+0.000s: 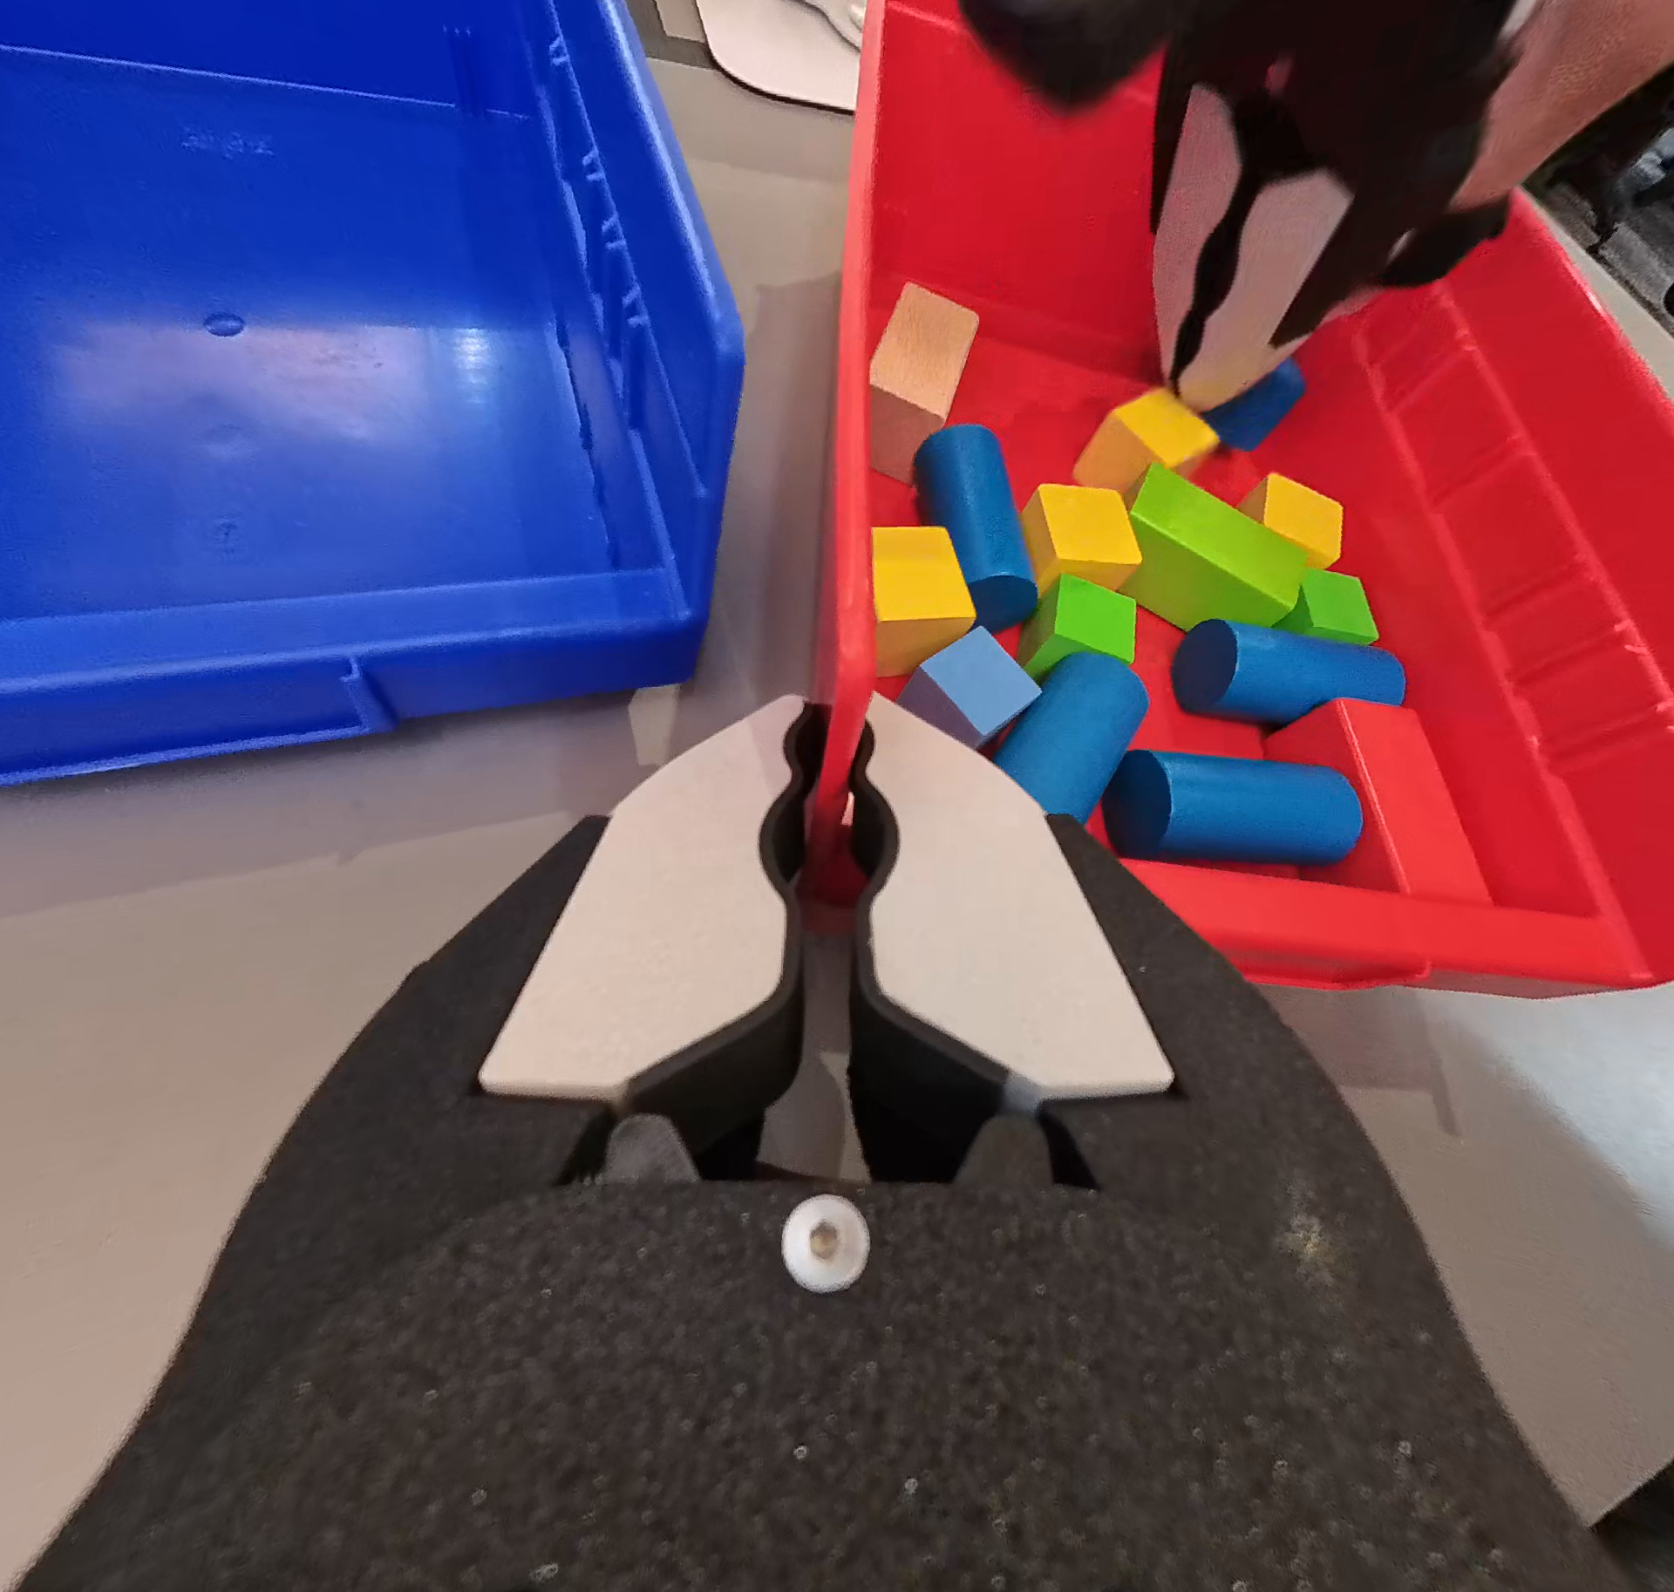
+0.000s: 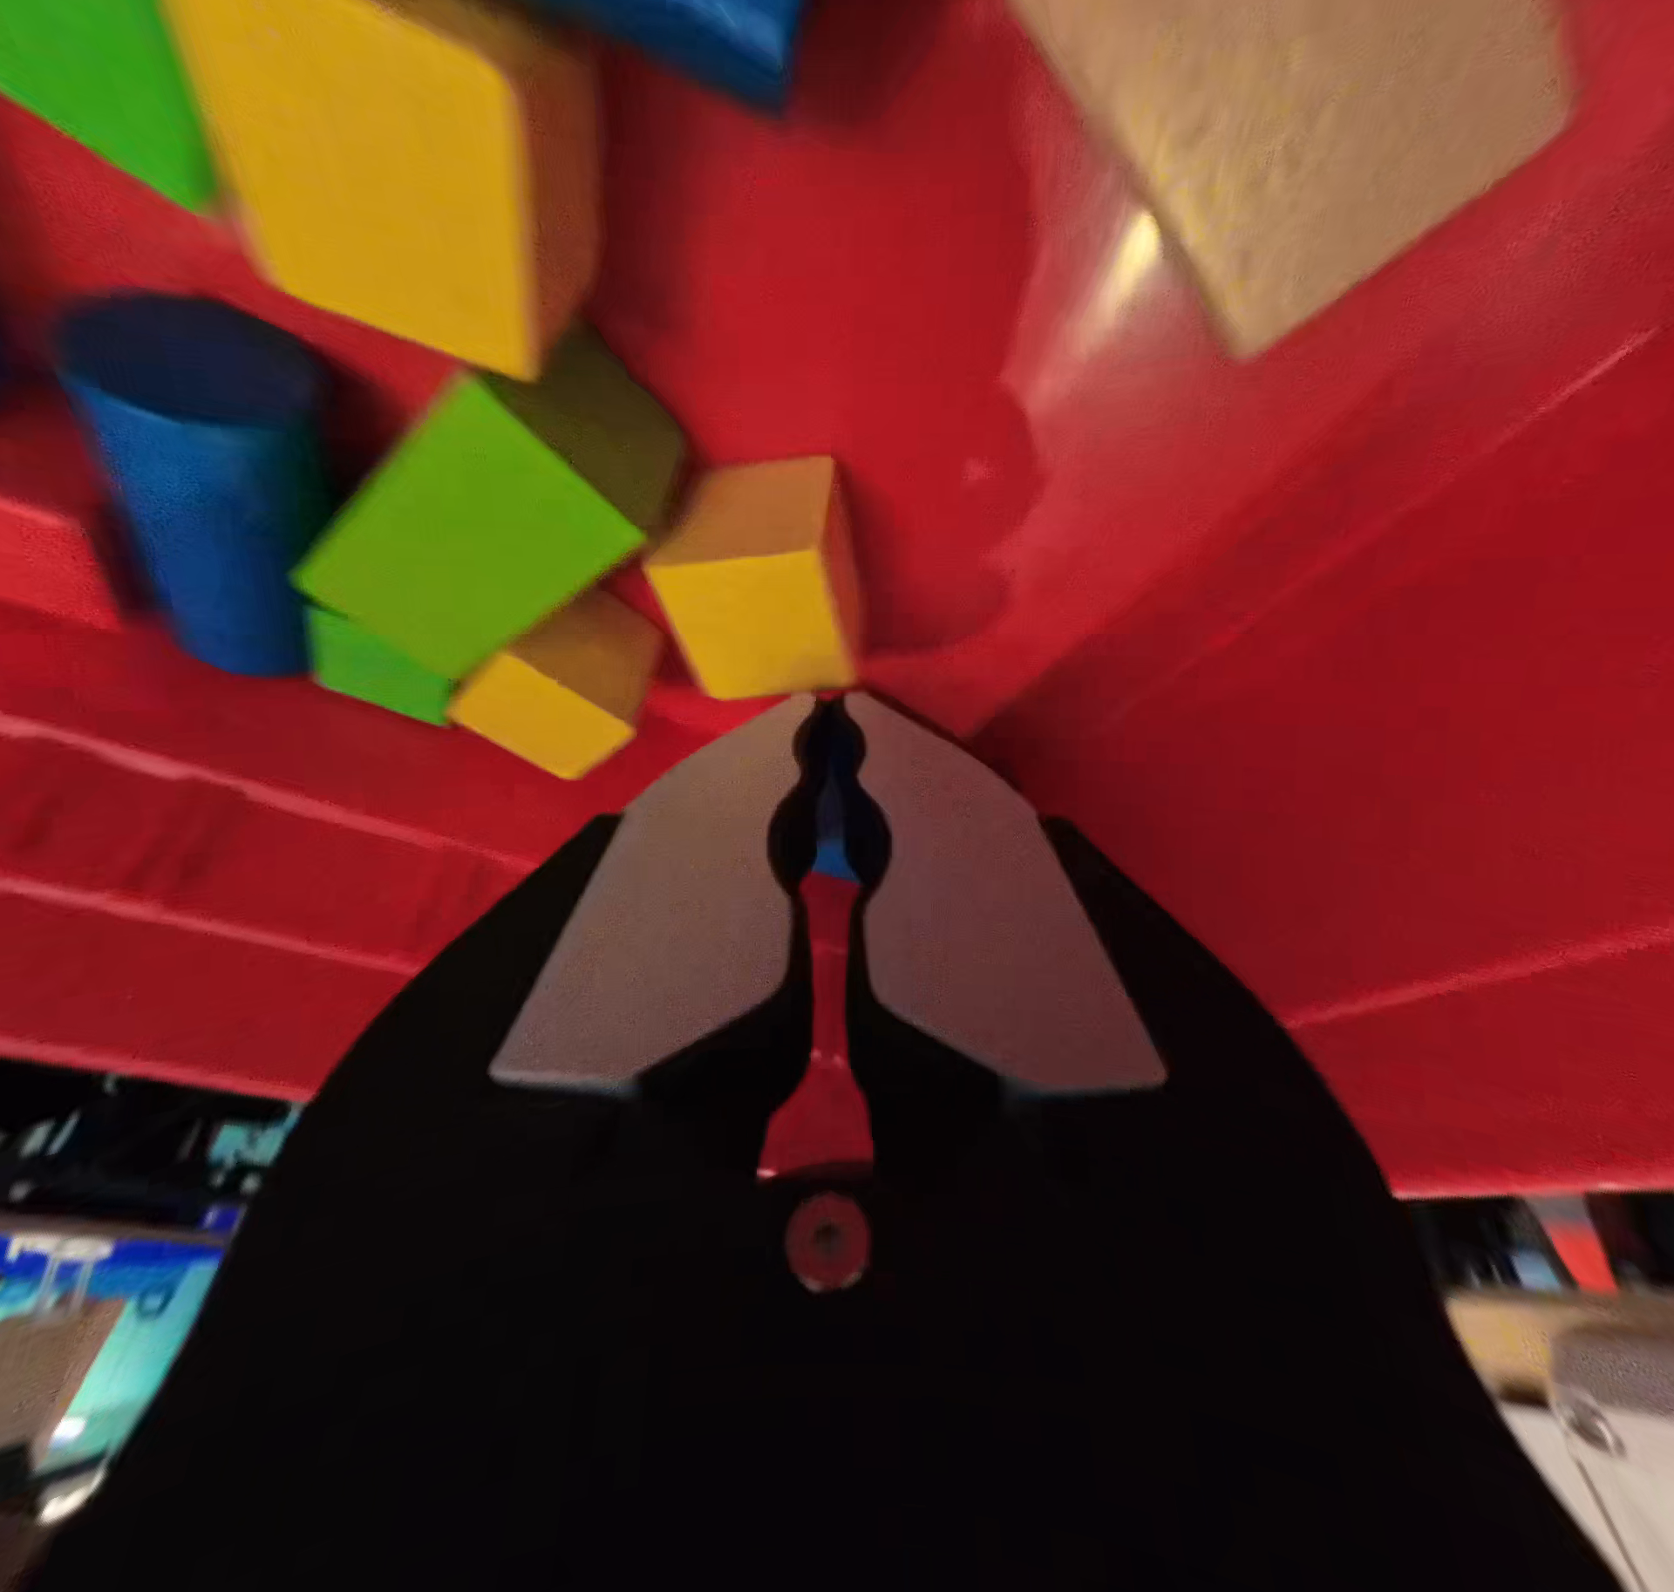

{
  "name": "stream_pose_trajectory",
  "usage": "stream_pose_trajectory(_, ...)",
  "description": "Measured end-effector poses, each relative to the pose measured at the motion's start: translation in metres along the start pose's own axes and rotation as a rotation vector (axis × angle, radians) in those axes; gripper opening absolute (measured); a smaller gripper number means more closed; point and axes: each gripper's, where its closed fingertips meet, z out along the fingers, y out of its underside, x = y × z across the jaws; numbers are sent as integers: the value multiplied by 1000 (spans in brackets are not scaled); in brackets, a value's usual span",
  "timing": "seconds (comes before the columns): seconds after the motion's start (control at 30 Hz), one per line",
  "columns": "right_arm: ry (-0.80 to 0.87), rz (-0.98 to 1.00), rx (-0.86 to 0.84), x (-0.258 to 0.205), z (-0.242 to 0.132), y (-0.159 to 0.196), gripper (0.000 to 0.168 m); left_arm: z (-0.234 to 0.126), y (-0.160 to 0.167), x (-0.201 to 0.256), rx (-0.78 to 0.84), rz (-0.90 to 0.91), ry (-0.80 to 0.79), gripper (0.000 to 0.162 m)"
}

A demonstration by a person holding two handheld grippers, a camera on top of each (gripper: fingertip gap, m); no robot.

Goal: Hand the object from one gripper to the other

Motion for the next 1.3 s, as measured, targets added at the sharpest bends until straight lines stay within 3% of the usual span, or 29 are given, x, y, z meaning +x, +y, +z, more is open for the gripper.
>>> stream_pose_trajectory(0.1, -203, -78, 393, -46, -60, -48, 0, 0, 0, 0, 0, 1, 0, 4)
stream_pose_trajectory(0.17, -150, -95, 523, -47, -89, -58, 0, 0, 0, 0, 0, 2, 1, 4)
stream_pose_trajectory(0.2, -17, -58, 444, -27, -86, -46, 7, 0, 0, 0, 1, 1, 2, 4)
stream_pose_trajectory(0.27, 207, 34, 121, 15, -64, 5, 28, 0, 0, 0, 0, 3, 2, 4)
stream_pose_trajectory(0.33, 200, 110, -150, 26, -38, 45, 43, 0, 0, 0, -1, 3, 1, 4)
stream_pose_trajectory(0.4, 111, 115, -276, 17, -10, 56, 76, 0, 0, 0, -1, 4, 0, 4)
stream_pose_trajectory(0.6, 141, -81, -436, 21, 15, 48, 68, 1, 0, 1, -1, 13, -1, 4)
stream_pose_trajectory(0.67, 91, -91, -428, 13, 17, 48, 54, 0, 0, 1, 3, 10, 6, 4)
stream_pose_trajectory(0.83, 79, -118, -235, 12, 18, 44, 51, 1, 0, 1, 3, 8, 10, 4)
stream_pose_trajectory(1.0, -154, -78, 264, -35, -10, -12, 29, 1, 0, 1, 2, 4, 7, 4)
stream_pose_trajectory(1.03, -133, -106, 336, -38, -21, -21, 0, 1, 0, 1, 0, 5, 7, 4)
stream_pose_trajectory(1.1, -283, -137, 640, -69, -67, -52, 0, 1, 0, 1, 1, -3, 13, 4)
stream_pose_trajectory(1.17, -273, -117, 698, -77, -89, -59, 42, 1, 0, 2, 3, -1, 9, 4)
stream_pose_trajectory(1.3, -267, -248, 612, -118, -84, -62, 31, 1, 0, 2, 4, -4, 11, 4)
